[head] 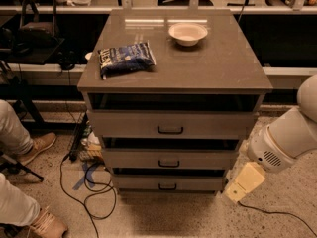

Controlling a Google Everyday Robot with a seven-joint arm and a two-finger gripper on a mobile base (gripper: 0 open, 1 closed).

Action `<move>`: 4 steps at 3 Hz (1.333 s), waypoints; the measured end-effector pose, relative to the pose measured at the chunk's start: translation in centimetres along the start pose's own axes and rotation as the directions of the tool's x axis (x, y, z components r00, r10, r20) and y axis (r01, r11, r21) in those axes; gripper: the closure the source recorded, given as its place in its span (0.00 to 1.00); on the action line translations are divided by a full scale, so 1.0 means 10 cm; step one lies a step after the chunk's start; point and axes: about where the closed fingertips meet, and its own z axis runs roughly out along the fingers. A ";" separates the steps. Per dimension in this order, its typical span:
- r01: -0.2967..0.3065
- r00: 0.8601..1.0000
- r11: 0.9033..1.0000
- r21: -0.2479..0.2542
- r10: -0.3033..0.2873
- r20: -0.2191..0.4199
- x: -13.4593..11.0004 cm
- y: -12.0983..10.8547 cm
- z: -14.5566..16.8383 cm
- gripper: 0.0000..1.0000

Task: Open bottom drawer

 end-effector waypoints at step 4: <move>0.194 0.974 0.980 -0.045 -0.186 0.132 0.20 -0.81 1.50 0.00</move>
Offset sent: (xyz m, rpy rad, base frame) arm 0.0695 0.0065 -0.1663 0.1274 -0.2449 0.1860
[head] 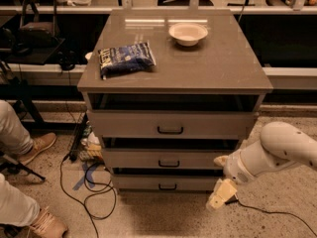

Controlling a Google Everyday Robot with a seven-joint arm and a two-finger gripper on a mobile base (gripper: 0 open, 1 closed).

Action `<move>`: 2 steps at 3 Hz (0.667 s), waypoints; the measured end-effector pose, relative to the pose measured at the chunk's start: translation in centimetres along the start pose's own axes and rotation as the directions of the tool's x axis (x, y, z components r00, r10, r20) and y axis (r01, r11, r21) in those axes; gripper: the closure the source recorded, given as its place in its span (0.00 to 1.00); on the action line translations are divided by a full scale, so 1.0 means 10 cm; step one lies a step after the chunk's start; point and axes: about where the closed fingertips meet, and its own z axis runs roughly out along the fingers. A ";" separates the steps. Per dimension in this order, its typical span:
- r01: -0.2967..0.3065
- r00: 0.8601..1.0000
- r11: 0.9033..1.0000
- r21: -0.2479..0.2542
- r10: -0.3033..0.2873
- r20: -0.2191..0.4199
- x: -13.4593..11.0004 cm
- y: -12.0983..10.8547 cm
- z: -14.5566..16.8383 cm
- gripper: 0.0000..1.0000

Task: Open bottom drawer

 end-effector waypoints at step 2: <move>0.045 0.999 0.997 -0.069 -0.045 0.000 0.14 -0.03 0.37 0.00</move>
Offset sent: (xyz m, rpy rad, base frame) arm -0.0083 0.0308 -0.1420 0.1066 0.0919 0.2697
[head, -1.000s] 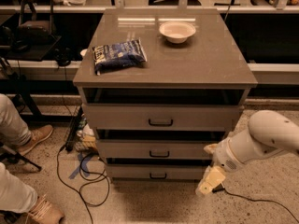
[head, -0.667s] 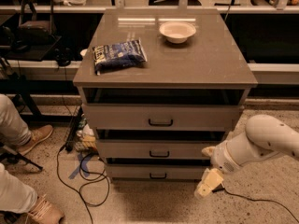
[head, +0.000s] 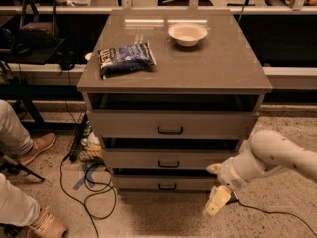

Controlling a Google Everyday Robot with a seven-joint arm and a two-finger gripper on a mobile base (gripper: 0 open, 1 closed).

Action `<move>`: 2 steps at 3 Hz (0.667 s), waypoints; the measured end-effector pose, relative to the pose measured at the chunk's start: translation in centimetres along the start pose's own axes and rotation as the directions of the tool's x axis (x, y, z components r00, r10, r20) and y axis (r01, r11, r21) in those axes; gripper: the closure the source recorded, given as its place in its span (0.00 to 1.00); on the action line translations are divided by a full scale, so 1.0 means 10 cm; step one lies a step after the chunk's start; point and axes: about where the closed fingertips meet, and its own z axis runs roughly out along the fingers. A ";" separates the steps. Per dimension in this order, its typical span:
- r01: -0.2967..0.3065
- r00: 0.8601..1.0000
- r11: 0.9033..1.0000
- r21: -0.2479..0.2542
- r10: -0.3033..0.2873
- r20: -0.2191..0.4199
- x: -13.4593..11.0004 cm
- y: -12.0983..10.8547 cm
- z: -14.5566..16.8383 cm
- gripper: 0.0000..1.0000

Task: Open bottom drawer

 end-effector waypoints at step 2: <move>0.231 0.970 0.965 -0.121 -0.219 0.107 0.54 -0.27 1.21 0.00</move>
Offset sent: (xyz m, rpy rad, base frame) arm -0.0052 0.0362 -0.2206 0.2593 -0.1349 0.3606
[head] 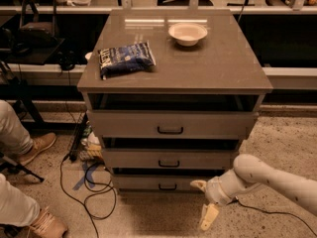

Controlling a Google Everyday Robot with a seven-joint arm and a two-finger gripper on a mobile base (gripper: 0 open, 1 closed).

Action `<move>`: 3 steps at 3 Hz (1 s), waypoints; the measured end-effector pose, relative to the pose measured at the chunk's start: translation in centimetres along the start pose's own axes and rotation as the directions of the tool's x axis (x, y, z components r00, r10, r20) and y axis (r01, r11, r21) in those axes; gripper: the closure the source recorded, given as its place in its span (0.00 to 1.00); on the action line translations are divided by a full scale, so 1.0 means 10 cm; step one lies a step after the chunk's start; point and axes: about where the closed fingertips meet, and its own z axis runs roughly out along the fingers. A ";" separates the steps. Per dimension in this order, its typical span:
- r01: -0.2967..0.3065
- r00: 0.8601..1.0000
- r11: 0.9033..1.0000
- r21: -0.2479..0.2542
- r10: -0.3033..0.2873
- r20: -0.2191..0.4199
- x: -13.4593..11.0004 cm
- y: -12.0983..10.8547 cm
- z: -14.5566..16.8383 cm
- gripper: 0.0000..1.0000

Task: Open bottom drawer

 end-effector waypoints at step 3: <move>0.081 0.997 0.994 0.071 -0.080 -0.024 0.29 -0.35 0.51 0.00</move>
Offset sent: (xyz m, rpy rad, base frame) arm -0.0013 0.0127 -0.0402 -0.0096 -0.0449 0.0221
